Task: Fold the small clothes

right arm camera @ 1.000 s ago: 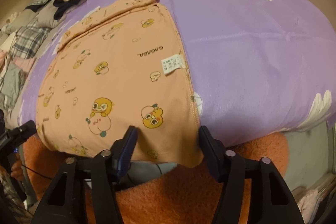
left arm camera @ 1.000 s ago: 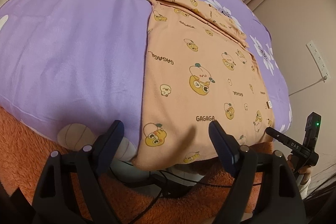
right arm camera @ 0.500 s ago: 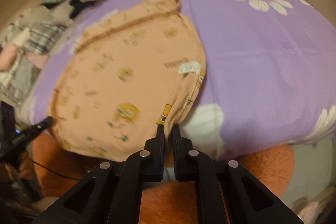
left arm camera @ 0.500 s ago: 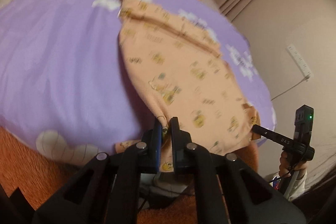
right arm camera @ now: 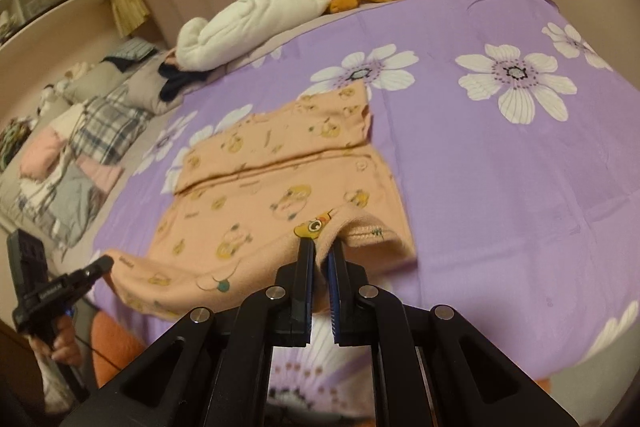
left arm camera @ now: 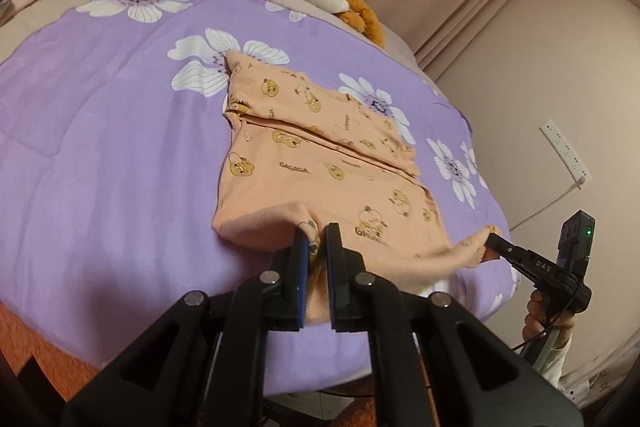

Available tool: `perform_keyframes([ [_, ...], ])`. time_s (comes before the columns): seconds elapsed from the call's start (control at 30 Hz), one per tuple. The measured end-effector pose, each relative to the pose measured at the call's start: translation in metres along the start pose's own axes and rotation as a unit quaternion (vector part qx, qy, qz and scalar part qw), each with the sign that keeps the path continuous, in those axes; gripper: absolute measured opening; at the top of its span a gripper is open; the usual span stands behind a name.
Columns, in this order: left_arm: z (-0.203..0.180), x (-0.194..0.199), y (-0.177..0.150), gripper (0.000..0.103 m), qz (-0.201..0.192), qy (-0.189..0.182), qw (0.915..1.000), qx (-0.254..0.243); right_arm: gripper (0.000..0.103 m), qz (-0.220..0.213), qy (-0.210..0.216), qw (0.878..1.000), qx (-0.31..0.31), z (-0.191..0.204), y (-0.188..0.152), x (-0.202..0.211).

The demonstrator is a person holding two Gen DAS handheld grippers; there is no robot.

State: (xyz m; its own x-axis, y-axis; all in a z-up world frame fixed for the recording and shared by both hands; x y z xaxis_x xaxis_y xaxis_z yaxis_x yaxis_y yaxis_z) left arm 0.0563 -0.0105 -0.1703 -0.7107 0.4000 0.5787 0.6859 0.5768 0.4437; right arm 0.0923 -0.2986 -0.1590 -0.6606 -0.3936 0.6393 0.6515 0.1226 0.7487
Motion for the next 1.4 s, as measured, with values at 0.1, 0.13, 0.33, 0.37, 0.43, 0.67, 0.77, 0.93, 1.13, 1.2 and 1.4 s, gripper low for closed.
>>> perform_keyframes([
  [0.1, 0.007, -0.018, 0.008, 0.007, 0.009, 0.014, 0.9998, 0.008, 0.008, 0.011, -0.012, 1.0, -0.013, -0.007, -0.001, -0.02],
  [0.13, 0.01, -0.023, 0.01, 0.007, 0.01, 0.02, 0.9997, 0.009, 0.008, 0.017, -0.015, 1.0, -0.017, -0.009, -0.002, -0.027],
  [0.33, 0.023, -0.046, 0.014, 0.008, 0.03, 0.045, 0.9983, 0.023, 0.008, 0.051, -0.03, 0.997, -0.042, -0.021, -0.012, -0.056],
  [0.37, 0.025, -0.05, 0.013, 0.008, 0.032, 0.052, 0.9979, 0.022, 0.008, 0.054, -0.029, 0.997, -0.046, -0.022, -0.014, -0.058],
  [0.43, 0.029, -0.057, 0.013, 0.008, 0.039, 0.061, 0.9971, 0.022, 0.008, 0.061, -0.032, 0.996, -0.05, -0.025, -0.016, -0.063],
  [0.67, 0.035, -0.074, 0.016, 0.01, 0.056, 0.073, 0.9955, 0.024, 0.008, 0.074, -0.041, 0.995, -0.055, -0.031, -0.016, -0.073],
  [0.77, 0.035, -0.076, 0.022, 0.01, 0.063, 0.066, 0.9953, 0.031, 0.008, 0.075, -0.041, 0.994, -0.063, -0.034, -0.012, -0.074],
  [0.93, 0.032, -0.069, 0.03, 0.017, 0.072, 0.052, 0.9952, 0.043, 0.008, 0.07, -0.05, 0.994, -0.066, -0.038, -0.005, -0.069],
  [1.13, 0.023, -0.042, 0.019, 0.052, 0.075, 0.025, 0.9963, 0.035, 0.041, 0.051, -0.054, 0.994, -0.074, -0.044, -0.002, -0.047],
  [1.2, 0.024, -0.038, 0.008, 0.053, 0.085, 0.028, 0.9956, 0.028, 0.043, 0.045, -0.054, 0.995, -0.07, -0.042, -0.005, -0.04],
  [1.4, 0.026, -0.043, -0.018, 0.053, 0.111, 0.039, 0.9927, 0.025, 0.043, 0.074, -0.031, 0.995, -0.051, -0.024, -0.024, -0.045],
])
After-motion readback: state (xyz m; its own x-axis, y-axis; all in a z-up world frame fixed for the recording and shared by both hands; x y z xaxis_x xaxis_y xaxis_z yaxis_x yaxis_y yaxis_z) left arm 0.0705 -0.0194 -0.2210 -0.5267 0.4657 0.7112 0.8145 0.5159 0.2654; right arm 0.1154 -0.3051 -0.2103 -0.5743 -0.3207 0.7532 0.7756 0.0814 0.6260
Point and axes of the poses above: each gripper's, at about its wrist camera, not at the fingertips, and x roughly against the way its jaws point, z to its left, y to its top, the point moved 8 cm from there along -x, roughly the way its jaws point, and after that the axes turned 14 degrees about x, right-handed, at the moved point
